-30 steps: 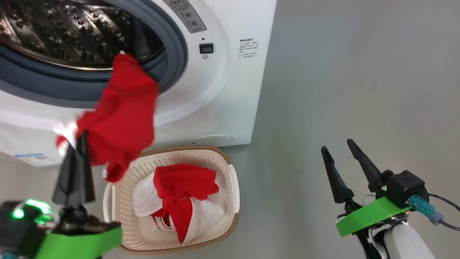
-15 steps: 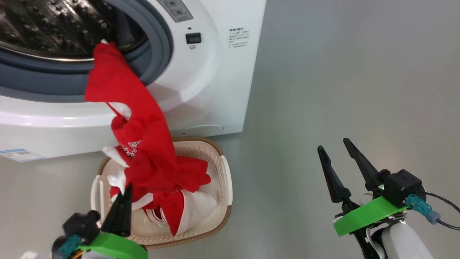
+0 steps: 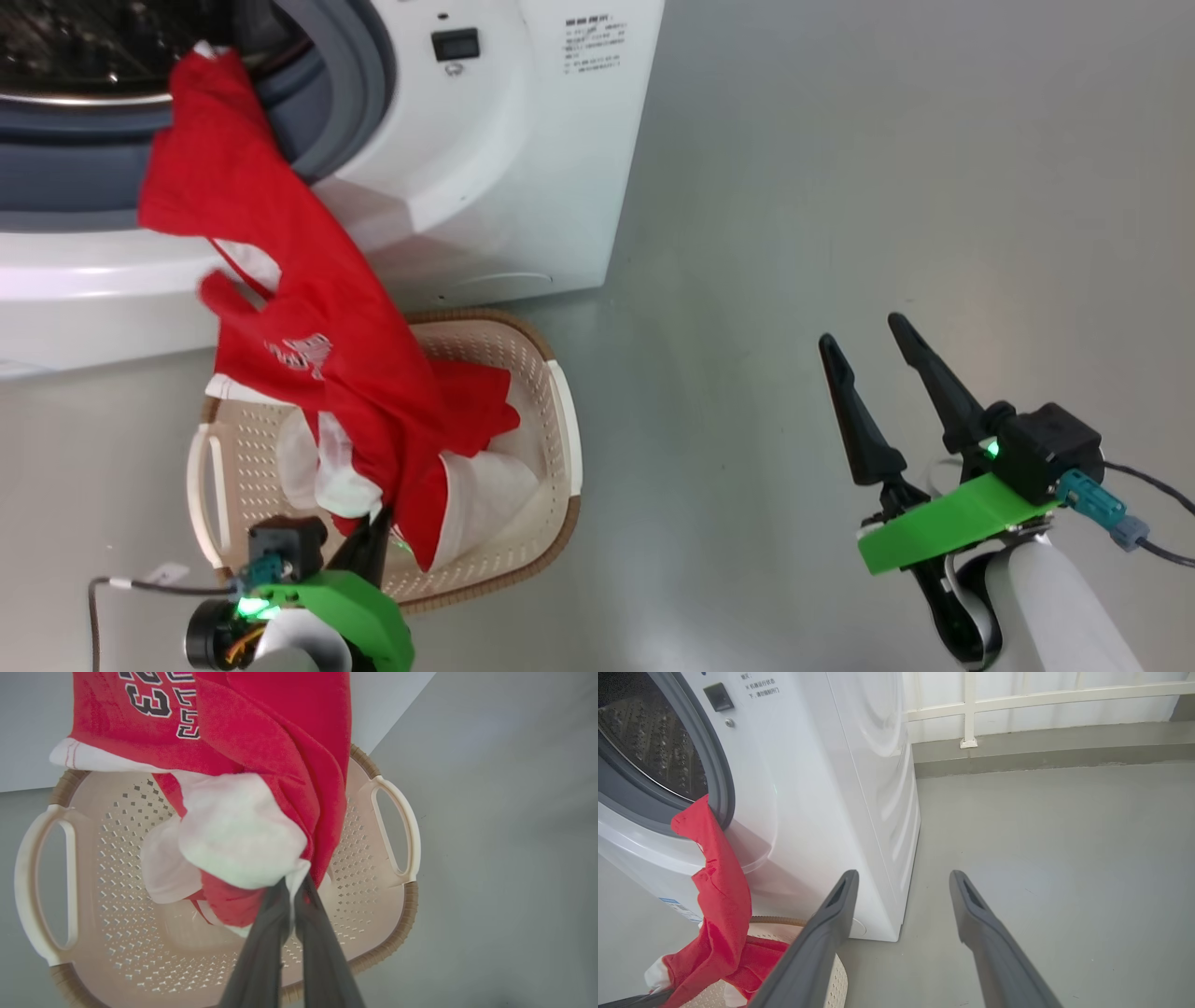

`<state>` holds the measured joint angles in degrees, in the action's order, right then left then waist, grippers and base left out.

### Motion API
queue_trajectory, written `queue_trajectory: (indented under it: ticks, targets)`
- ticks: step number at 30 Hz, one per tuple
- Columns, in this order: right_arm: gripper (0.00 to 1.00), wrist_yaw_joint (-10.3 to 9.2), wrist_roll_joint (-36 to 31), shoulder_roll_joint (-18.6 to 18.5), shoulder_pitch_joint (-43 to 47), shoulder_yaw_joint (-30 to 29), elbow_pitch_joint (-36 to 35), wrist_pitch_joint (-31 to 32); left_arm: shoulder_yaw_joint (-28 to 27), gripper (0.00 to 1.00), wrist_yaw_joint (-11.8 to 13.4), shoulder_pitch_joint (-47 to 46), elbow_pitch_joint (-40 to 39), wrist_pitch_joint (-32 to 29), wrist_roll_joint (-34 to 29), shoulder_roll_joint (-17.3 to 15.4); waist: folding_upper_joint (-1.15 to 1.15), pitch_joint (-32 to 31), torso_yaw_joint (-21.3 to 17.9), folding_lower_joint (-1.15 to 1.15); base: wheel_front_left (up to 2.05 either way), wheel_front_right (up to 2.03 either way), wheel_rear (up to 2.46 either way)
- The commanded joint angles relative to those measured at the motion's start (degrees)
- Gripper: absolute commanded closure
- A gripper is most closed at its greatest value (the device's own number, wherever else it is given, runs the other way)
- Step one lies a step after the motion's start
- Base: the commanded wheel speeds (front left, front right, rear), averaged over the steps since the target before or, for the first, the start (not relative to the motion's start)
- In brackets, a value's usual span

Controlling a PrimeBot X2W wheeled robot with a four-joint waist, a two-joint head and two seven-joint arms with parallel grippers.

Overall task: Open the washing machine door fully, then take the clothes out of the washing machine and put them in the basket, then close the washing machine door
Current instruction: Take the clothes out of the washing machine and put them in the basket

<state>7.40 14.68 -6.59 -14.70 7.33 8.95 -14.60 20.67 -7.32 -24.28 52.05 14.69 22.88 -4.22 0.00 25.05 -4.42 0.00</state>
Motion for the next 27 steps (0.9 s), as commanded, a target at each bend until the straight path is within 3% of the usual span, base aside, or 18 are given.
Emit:
queue_trajectory:
  ticks: [1, 11, 21, 24, 25, 26, 27]
  targets:
    - [0.00, 0.09, -0.2, 0.4, -0.9, 1.4, -1.5, -0.4, -0.6, 1.00, -0.2, -1.6, 1.3, 0.3, 1.2, -1.3, 0.00, 1.8, -0.7, 0.00, 0.00, 0.00, 0.00]
    - [0.00, 0.09, -0.6, 1.2, -3.2, 1.9, -1.9, -0.4, 7.6, 1.00, -0.2, -9.2, 12.8, 0.3, 7.1, -1.9, 0.00, 6.9, -2.3, 0.00, 0.00, 0.00, 0.00]
    - [0.00, 0.09, -1.2, 1.9, -4.8, 1.6, -3.0, -0.4, 12.8, 1.00, -0.2, -15.5, 17.2, -0.2, 13.3, -4.2, 0.00, 11.6, -3.3, 0.00, 0.00, 0.00, 0.00]
    - [0.00, 0.09, -1.4, 2.1, -5.2, 1.6, -3.1, -0.4, 13.7, 0.35, -0.2, -17.1, 17.8, -0.1, 14.7, -4.5, 0.00, 12.2, -3.3, 0.00, 0.00, 0.00, 0.00]
    - [0.00, 0.09, -1.4, 2.1, -5.3, 1.6, -3.1, -0.4, 14.0, 0.07, -0.2, -17.5, 17.9, -0.1, 15.2, -4.7, 0.00, 12.4, -3.4, 0.00, 0.00, 0.00, 0.00]
    - [0.00, 0.09, -1.5, 2.2, -5.4, 1.7, -3.1, -0.4, 14.2, 0.00, -0.2, -17.9, 18.0, -0.1, 15.6, -4.8, 0.00, 12.5, -3.4, 0.00, 0.00, 0.00, 0.00]
    - [0.00, 0.09, -1.5, 2.2, -5.5, 1.7, -3.0, -0.4, 14.5, 0.00, -0.2, -18.2, 18.1, -0.1, 16.0, -4.9, 0.00, 12.4, -3.4, 0.00, 0.00, 0.00, 0.00]
